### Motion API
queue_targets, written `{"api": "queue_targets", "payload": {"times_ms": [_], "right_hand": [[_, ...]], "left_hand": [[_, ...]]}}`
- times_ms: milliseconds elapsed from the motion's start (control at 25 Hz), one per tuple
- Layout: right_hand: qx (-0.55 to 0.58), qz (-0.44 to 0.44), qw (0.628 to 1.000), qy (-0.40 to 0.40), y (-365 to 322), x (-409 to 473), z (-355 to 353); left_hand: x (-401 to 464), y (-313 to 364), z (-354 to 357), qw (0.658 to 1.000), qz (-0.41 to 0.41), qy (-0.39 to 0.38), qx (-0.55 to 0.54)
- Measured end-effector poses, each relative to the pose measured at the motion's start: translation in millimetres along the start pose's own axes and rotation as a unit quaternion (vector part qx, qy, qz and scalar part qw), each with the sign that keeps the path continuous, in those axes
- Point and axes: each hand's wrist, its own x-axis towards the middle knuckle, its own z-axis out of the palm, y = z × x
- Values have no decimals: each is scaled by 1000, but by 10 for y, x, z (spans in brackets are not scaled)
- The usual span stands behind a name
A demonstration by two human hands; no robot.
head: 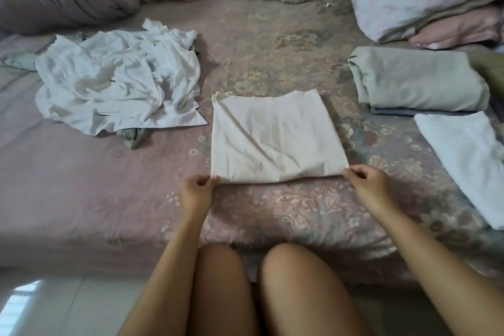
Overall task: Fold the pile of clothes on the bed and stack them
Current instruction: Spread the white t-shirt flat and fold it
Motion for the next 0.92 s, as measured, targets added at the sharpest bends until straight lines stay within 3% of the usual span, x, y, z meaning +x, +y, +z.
{"api": "queue_targets", "payload": {"times_ms": [240, 400, 480, 560, 640, 760, 920], "right_hand": [[1, 45, 997, 60, 119, 157, -134], [-132, 12, 991, 10, 124, 126, -197], [-258, -80, 962, 28, 43, 62, -103], [-340, -249, 907, 18, -102, 44, 147], [-362, -346, 865, -30, -393, 95, 479], [-449, -301, 832, -126, -527, 347, 809], [-524, -145, 815, -200, -89, 683, 577]], "left_hand": [[117, -162, -100, 997, -39, 72, -3], [190, -270, -141, 998, -35, -6, 46], [151, -185, -76, 980, 117, 30, 157], [93, 40, 69, 898, 333, 54, 284], [105, 378, 316, 838, 426, 3, 340], [327, 537, 626, 815, 389, -92, 420], [573, 122, 676, 808, 270, -190, 487]]}}
